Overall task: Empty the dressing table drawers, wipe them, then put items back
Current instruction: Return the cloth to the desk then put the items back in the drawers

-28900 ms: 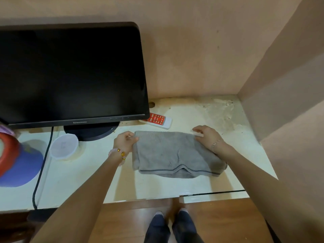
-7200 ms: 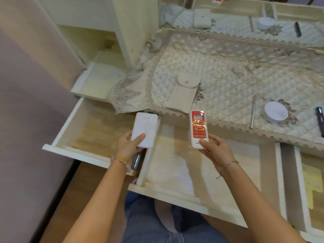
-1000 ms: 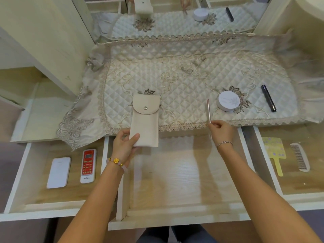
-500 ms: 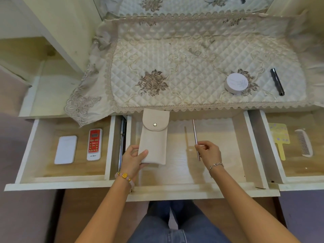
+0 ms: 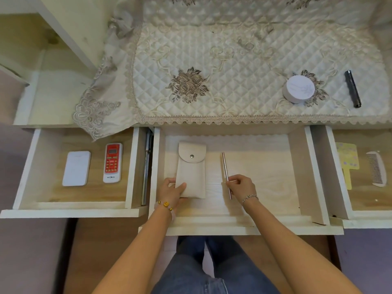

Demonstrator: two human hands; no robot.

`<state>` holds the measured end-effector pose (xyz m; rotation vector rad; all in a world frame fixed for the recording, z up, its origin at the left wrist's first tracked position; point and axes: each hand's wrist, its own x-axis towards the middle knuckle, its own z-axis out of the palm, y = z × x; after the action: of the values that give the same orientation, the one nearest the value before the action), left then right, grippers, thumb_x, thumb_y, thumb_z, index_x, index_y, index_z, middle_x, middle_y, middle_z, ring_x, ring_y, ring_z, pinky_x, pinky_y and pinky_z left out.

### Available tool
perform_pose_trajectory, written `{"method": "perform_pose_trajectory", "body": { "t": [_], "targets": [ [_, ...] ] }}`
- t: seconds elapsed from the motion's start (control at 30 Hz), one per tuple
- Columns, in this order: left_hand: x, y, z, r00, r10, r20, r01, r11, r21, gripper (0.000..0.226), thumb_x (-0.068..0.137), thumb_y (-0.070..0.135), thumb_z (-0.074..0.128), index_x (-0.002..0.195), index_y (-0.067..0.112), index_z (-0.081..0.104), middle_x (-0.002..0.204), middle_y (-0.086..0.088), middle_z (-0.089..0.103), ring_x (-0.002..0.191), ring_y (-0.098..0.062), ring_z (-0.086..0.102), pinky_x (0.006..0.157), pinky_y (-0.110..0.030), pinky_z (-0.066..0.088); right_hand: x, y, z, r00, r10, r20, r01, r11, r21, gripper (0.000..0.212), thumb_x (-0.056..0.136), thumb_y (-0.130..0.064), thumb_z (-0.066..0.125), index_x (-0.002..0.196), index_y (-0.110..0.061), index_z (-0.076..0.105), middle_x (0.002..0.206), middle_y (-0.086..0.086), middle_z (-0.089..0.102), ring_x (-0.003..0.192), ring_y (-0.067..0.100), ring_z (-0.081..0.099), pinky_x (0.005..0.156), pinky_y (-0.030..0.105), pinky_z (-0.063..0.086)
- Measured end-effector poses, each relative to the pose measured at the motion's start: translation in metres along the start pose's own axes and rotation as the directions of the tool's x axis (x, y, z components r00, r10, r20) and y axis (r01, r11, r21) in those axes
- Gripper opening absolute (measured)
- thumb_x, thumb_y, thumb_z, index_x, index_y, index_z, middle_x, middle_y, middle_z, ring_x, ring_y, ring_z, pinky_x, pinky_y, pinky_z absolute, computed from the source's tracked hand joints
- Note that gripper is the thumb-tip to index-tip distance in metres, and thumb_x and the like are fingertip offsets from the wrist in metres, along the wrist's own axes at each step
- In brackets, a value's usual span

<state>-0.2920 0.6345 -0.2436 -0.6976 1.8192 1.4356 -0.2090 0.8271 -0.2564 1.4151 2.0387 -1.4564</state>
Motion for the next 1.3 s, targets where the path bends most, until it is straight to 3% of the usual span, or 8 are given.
{"method": "perform_pose_trajectory", "body": {
  "t": [0.2,0.37,0.57,0.7,0.9,1.03,1.17,1.3],
  "targets": [
    [0.011,-0.005,0.001,1.000,0.005,-0.020,-0.003,0.992,0.124,0.026,0.084,0.007,0.065,0.105,0.010,0.049,0.113,-0.013,0.060,0.104,-0.031,0.058,0.092,-0.046,0.049,0.008,0.001,0.012,1.000,-0.001,0.027,0.003,0.997,-0.082,0.010,0.078,-0.018,0.067,0.086,-0.022,0.064,0.081,-0.001,0.068,0.083,0.021,0.065,0.084,0.039,0.052],
    [0.013,-0.008,0.005,0.998,0.028,-0.053,-0.015,0.973,0.229,0.027,0.086,0.005,0.060,0.112,0.001,0.052,0.103,-0.008,0.058,0.091,-0.019,0.053,0.072,-0.024,0.041,0.012,-0.001,0.024,0.999,-0.020,0.043,0.028,0.980,-0.196,0.013,0.080,-0.018,0.067,0.093,-0.015,0.064,0.074,-0.009,0.056,0.080,0.014,0.057,0.075,0.026,0.044],
    [0.015,-0.014,0.004,0.989,0.115,-0.098,-0.062,0.903,0.425,0.024,0.088,0.011,0.059,0.110,0.003,0.055,0.105,-0.010,0.061,0.089,-0.018,0.053,0.074,-0.024,0.039,0.012,0.000,0.032,0.999,-0.033,0.030,0.040,0.960,-0.276,0.010,0.081,-0.017,0.064,0.090,-0.014,0.062,0.082,-0.003,0.060,0.077,0.015,0.055,0.066,0.023,0.038],
    [0.014,-0.014,0.003,0.976,0.205,-0.067,-0.121,0.780,0.614,0.028,0.089,0.013,0.057,0.115,0.002,0.055,0.114,-0.014,0.058,0.099,-0.025,0.056,0.076,-0.026,0.041,0.011,-0.001,0.030,0.998,-0.037,0.044,0.048,0.955,-0.292,0.012,0.082,-0.020,0.064,0.092,-0.014,0.060,0.083,-0.002,0.060,0.078,0.016,0.057,0.057,0.021,0.037],
    [-0.003,-0.002,0.000,0.934,0.343,0.098,-0.257,0.457,0.852,0.044,0.095,0.016,0.048,0.136,0.005,0.037,0.130,-0.014,0.046,0.115,-0.027,0.048,0.089,-0.032,0.042,0.000,-0.009,0.005,0.995,-0.076,0.058,0.090,0.951,-0.296,0.024,0.086,-0.027,0.060,0.108,-0.019,0.058,0.095,-0.005,0.059,0.084,0.014,0.053,0.072,0.026,0.040],
    [-0.017,0.019,-0.007,0.831,0.498,0.249,-0.454,0.348,0.820,0.051,0.095,0.016,0.049,0.142,0.005,0.031,0.138,-0.013,0.042,0.124,-0.025,0.042,0.098,-0.030,0.037,-0.014,-0.021,-0.023,0.975,-0.224,0.011,0.217,0.932,-0.290,0.035,0.088,-0.027,0.059,0.121,-0.017,0.053,0.113,0.003,0.061,0.098,0.019,0.058,0.085,0.035,0.048],
    [-0.024,0.050,-0.012,0.579,0.696,0.424,-0.623,0.043,0.781,0.048,0.087,0.014,0.061,0.132,0.003,0.047,0.126,-0.015,0.056,0.115,-0.030,0.053,0.096,-0.039,0.042,-0.032,-0.039,-0.051,0.895,-0.440,-0.069,0.386,0.844,-0.372,0.043,0.089,-0.026,0.057,0.130,-0.016,0.047,0.126,0.005,0.054,0.113,0.021,0.052,0.091,0.033,0.042],
    [-0.036,0.081,-0.011,0.393,0.775,0.495,-0.609,-0.184,0.772,0.048,0.077,0.017,0.073,0.120,0.001,0.057,0.111,-0.016,0.064,0.103,-0.034,0.061,0.086,-0.041,0.048,-0.050,-0.047,-0.074,0.800,-0.582,-0.145,0.472,0.760,-0.447,0.046,0.091,-0.026,0.054,0.134,-0.015,0.042,0.134,0.004,0.048,0.124,0.021,0.043,0.098,0.028,0.035]
  ]
}}
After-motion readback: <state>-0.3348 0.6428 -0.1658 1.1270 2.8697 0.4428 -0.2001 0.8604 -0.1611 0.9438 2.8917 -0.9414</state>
